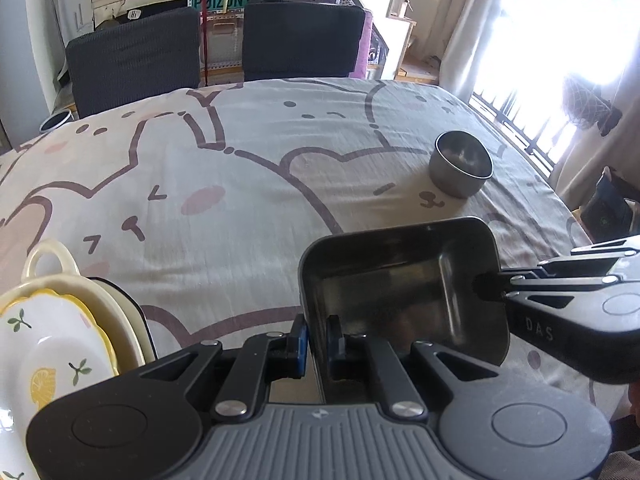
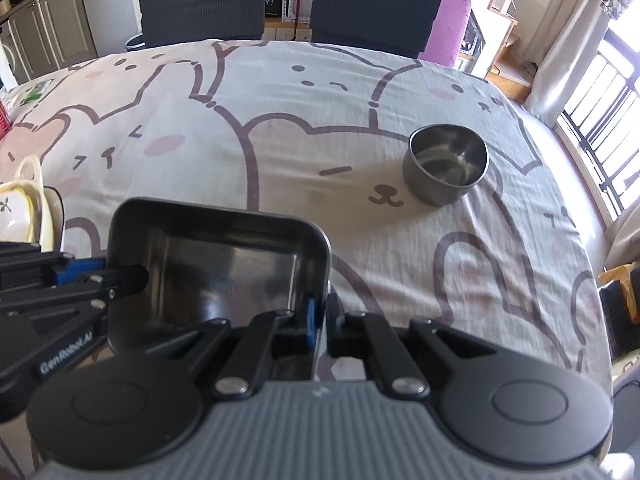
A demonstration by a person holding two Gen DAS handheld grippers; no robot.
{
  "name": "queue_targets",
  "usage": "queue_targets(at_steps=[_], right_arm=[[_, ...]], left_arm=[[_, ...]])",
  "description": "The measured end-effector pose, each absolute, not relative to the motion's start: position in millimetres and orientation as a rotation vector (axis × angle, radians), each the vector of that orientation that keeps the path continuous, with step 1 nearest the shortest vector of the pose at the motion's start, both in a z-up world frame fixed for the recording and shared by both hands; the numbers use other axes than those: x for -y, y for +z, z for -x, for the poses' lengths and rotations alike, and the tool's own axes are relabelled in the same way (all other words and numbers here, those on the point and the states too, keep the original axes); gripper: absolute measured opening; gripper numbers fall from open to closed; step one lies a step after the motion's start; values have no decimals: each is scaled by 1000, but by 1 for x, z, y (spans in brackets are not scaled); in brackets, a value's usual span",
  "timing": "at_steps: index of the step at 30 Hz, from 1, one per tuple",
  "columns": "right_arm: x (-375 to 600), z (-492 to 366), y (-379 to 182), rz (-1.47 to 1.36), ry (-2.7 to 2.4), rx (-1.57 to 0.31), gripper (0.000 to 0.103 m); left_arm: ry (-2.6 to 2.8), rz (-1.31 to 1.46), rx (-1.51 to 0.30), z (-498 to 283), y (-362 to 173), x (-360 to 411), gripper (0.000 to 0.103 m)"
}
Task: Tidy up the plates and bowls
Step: 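Carry the steel tray with both grippers and lower it onto the table, then open both grippers and release the steel tray rim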
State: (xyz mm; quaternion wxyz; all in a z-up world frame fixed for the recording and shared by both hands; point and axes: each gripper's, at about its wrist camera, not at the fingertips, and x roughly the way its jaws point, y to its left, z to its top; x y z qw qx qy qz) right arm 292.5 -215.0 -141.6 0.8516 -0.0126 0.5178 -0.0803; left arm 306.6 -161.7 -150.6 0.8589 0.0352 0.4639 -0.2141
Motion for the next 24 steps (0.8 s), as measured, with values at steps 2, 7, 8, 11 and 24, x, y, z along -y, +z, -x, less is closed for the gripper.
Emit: queue_targets(at_steps=[2,7,8,11,24], right_arm=[[215,-292,-140,32,-166,-1095,6],[213,-291,-144,57,-156,-1131,7],[212,-291,-146,63,-155,-1139,7],[211,-291,-148,72,-152,-1151,8],[229,-298,-164,5,-148,-1197,8]], left_arm=[[-450,-69,-980,-308,-151,161,9],[-443,-105,-985,-308,-156,167,9],[-441,-104,-985,-308,-156,168,9],[-431,-76,-1007,-311,-159,164,9],[-431,-91,-1039,-312,-164,161,18]])
